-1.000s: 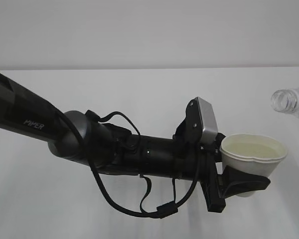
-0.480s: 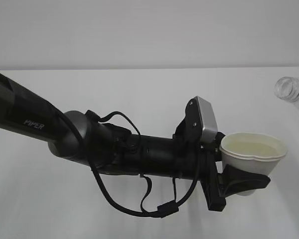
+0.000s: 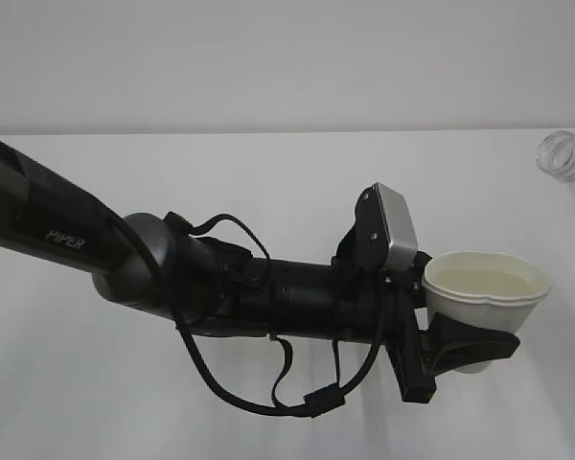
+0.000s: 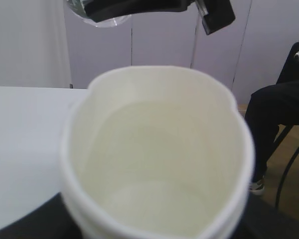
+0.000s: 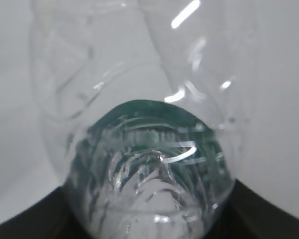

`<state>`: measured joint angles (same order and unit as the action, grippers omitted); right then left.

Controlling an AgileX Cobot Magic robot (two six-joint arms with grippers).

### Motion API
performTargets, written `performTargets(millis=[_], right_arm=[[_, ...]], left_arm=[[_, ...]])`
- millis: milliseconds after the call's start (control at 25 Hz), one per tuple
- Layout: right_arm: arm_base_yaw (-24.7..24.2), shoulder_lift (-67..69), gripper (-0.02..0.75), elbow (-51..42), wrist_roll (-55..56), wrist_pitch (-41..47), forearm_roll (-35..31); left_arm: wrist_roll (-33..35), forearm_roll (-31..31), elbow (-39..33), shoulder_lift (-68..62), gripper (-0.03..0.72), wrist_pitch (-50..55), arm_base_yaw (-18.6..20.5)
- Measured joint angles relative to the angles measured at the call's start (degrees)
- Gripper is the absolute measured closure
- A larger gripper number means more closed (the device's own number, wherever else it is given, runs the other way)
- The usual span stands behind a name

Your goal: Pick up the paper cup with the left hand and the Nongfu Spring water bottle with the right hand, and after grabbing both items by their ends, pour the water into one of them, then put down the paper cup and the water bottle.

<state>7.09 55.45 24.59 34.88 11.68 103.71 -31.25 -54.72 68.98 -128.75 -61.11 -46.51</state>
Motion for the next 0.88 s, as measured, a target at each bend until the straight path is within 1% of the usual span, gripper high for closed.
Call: performTargets(millis=[560, 880], right_arm=[[0.0, -0.1, 0.318, -1.1, 0.6, 0.0, 0.0], [0.0, -0.1, 0.318, -1.1, 7.5, 0.1, 0.0]], left_arm=[[0.0, 0.9, 0.0, 0.0, 0.291, 0.0, 0.0], [0.0, 1.6, 0.0, 0.0, 0.291, -0.1, 1.4]])
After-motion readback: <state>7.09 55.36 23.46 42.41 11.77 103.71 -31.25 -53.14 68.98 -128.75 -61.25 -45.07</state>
